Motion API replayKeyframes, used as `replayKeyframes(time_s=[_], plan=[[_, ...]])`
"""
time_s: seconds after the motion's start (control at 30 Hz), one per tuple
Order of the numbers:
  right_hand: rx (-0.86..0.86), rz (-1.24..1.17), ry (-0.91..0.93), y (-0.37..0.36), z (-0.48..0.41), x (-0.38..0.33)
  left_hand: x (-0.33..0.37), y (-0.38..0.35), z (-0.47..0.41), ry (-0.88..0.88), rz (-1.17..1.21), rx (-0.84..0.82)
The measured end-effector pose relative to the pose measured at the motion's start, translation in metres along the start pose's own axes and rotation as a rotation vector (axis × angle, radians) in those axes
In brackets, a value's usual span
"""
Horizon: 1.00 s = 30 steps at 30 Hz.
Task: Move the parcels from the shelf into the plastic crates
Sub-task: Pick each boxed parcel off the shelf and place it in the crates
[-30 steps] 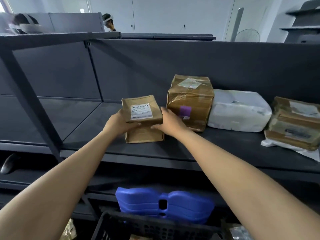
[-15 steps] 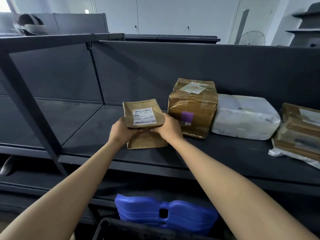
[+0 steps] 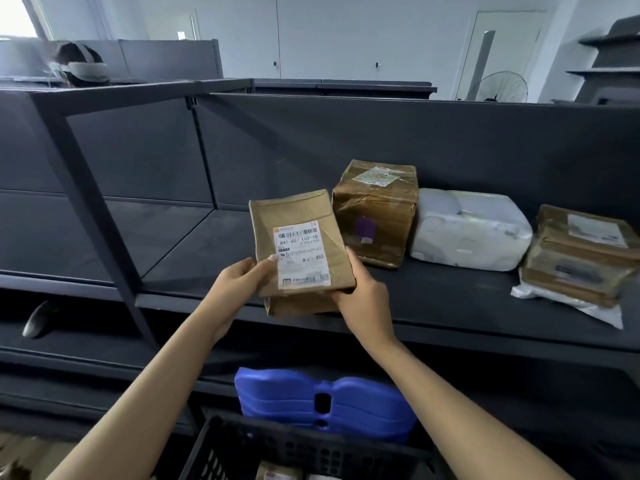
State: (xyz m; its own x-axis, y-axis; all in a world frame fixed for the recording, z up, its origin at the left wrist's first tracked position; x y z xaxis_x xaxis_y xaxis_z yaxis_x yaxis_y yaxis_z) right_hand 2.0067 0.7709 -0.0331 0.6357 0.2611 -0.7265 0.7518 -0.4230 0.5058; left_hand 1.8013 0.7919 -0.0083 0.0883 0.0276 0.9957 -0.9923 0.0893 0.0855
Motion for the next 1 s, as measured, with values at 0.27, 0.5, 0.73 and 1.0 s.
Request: replayKeyframes(time_s=[0.27, 0.5, 0.73, 1.0], plan=[[-0.043, -0.041, -0.011, 0.03, 0.078, -0.002, -0.015, -0.028, 0.059, -0.018, 0.045, 0.213], [-0.264, -0.308, -0.187, 0.055, 0.128, -0.019, -0.031, -0.039, 0.121, -0.084, 0.085, 0.28], [-0.132, -0.282, -0.331, 0.068, 0.152, -0.014, -0.04, -0.05, 0.163, -0.15, 0.037, 0.222], [-0.041, -0.273, -0.414, 0.059, 0.195, -0.019, -0.068, -0.031, 0.182, -0.059, -0.065, 0.175]])
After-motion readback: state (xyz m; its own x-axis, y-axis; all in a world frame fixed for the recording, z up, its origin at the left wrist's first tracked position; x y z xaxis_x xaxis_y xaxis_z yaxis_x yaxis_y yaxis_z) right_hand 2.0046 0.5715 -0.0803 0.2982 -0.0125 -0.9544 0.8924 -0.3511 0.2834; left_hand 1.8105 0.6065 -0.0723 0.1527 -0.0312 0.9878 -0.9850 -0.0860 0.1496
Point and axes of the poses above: each hand's wrist, its own z-axis away from the middle knuckle, its own y-axis out of the back of the hand, x = y × z, the point moved 5 cm from there along -z, towards the middle knuckle, and after that the axes turned 4 degrees about z, right-handed, at the moved point
